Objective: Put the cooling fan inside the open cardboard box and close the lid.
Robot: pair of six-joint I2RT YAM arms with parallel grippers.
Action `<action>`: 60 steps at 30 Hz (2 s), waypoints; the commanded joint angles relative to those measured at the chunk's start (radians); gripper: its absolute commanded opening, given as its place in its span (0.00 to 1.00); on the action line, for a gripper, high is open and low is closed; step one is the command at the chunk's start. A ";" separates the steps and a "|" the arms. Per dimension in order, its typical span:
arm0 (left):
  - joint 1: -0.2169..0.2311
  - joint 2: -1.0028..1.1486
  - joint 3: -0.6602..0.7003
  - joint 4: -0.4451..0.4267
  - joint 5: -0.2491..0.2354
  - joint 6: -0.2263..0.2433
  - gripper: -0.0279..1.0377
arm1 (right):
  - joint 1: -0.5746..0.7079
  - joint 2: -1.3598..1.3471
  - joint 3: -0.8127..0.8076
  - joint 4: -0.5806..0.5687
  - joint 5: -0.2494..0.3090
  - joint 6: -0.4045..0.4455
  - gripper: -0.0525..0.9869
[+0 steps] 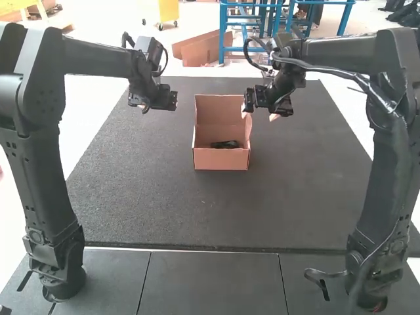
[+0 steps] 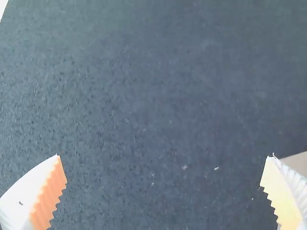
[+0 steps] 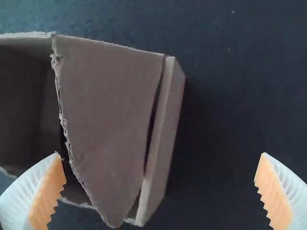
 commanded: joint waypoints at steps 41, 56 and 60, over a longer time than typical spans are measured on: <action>-0.103 0.159 0.329 -0.011 0.024 0.015 0.93 | 0.005 -0.055 -0.046 0.012 -0.077 0.015 0.72; -0.155 0.176 0.338 -0.094 0.099 0.050 0.93 | 0.001 -0.055 -0.040 0.012 -0.084 0.016 0.72; -0.155 0.179 0.338 -0.153 0.100 0.056 0.93 | 0.001 -0.055 -0.038 0.012 -0.084 0.018 0.72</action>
